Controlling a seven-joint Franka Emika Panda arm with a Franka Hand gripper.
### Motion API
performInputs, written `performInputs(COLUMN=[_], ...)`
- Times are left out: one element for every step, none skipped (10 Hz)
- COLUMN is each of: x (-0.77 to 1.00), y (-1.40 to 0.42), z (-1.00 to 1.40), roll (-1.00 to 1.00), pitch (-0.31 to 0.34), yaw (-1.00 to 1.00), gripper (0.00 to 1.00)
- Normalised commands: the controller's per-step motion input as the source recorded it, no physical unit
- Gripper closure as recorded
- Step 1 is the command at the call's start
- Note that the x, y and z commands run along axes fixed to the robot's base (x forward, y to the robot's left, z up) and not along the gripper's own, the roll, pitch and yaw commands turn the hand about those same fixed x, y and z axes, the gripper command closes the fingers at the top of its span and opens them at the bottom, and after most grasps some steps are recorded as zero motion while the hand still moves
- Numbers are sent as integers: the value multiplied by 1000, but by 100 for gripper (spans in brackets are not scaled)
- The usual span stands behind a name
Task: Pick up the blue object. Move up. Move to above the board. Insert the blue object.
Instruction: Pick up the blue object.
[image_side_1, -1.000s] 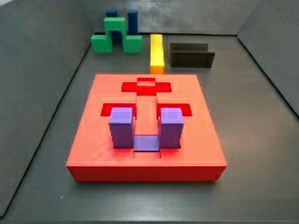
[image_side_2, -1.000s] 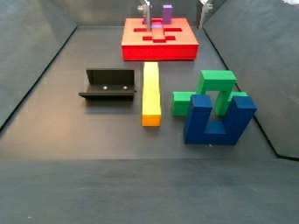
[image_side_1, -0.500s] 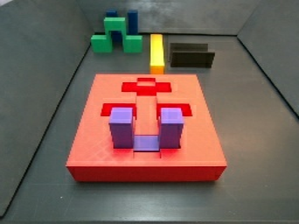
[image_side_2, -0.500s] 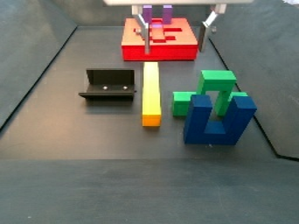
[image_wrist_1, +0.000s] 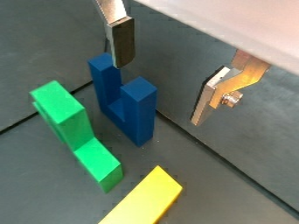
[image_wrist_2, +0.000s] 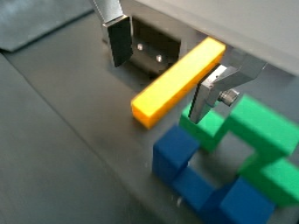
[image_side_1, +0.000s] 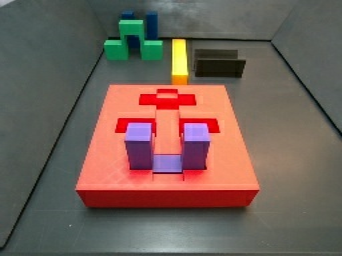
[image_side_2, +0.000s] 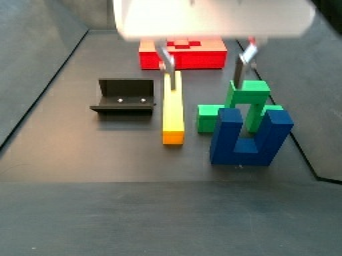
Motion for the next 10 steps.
performInputs(x=[-100,-111,-49,-31,-91,-326,-329,-286,-29,77], y=[289,286,251,183,166,0,0,-37,-6,0], z=[-386,-326,-294,-314,-266,-186,-17,0,-114,-289], roll=[-171,-187,-193,-216,-237,-224,-177,-114,-19,53], pitch=[-54,-73,-67,-100,-106,-160,-143,-116,-121,-83], yaw=[-186,-171,-143,-117,-89,0,0,0,0,0], gripper=[0,0,0,0,0,0,0,0,0,0])
